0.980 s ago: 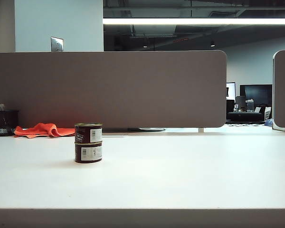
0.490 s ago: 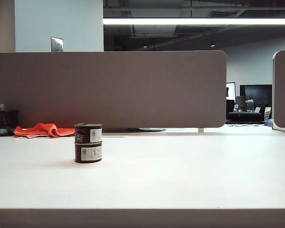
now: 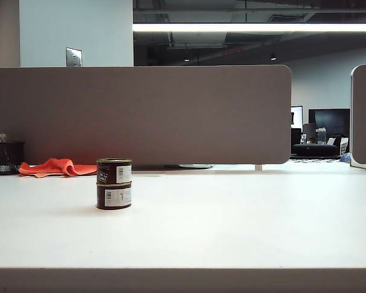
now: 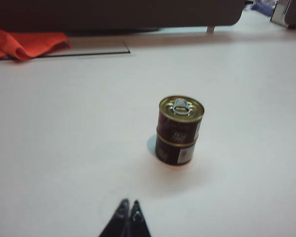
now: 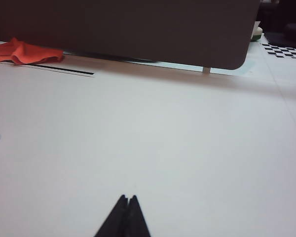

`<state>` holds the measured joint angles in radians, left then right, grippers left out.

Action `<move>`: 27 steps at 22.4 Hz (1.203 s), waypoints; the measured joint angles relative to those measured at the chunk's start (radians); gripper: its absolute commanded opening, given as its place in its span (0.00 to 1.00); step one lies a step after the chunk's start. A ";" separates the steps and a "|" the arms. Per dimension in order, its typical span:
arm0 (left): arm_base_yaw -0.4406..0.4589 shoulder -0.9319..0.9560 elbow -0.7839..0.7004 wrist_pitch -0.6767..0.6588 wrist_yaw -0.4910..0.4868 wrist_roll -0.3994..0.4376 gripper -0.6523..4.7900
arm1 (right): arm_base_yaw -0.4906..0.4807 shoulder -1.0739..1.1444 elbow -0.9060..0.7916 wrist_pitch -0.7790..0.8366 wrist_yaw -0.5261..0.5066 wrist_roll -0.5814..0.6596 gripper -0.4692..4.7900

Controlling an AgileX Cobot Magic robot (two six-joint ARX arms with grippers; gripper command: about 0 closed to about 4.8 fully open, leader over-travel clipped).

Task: Stack a can of tomatoes on the right onto the can of tomatoes on the left.

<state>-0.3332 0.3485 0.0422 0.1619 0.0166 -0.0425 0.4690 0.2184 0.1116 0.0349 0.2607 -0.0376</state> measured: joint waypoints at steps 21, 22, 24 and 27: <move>0.008 -0.346 -0.039 -0.226 -0.021 0.005 0.11 | -0.012 -0.217 -0.078 -0.047 -0.056 -0.016 0.08; 0.008 -0.346 -0.039 -0.226 -0.020 0.007 0.11 | -0.013 -0.217 -0.089 -0.047 -0.055 -0.016 0.08; 0.013 -0.346 -0.039 -0.226 -0.021 0.026 0.11 | -0.015 -0.217 -0.105 -0.040 -0.055 -0.016 0.08; 0.013 -0.346 -0.039 -0.225 -0.022 0.050 0.11 | -0.017 -0.217 -0.105 -0.029 -0.055 -0.016 0.11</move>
<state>-0.3206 0.0025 0.0029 -0.0635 -0.0051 0.0074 0.4522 0.0013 0.0071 0.0059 0.2054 -0.0540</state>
